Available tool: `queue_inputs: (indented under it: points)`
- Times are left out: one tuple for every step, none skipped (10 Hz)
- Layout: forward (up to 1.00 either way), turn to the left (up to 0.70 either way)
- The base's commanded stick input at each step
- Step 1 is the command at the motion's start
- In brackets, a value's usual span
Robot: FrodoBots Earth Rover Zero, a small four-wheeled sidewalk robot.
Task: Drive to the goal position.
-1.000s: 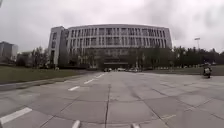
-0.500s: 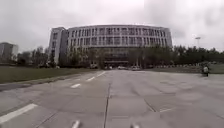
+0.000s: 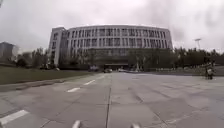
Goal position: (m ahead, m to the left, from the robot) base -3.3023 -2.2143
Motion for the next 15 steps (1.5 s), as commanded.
queue_inputs:
  points:
    - [0.70,-0.35]
    - [0.70,-0.33]
    - [0.70,-0.31]
    - [0.70,-0.32]
    - [0.70,-0.34]
    - [0.70,-0.35]
    - [0.70,-0.35]
    - [0.70,-0.35]
    - [0.70,-0.35]
    - [0.70,-0.35]
    - [0.70,-0.35]
    - [0.70,-0.35]
    - [0.70,-0.35]
    - [0.70,-0.35]
    - [0.70,-0.35]
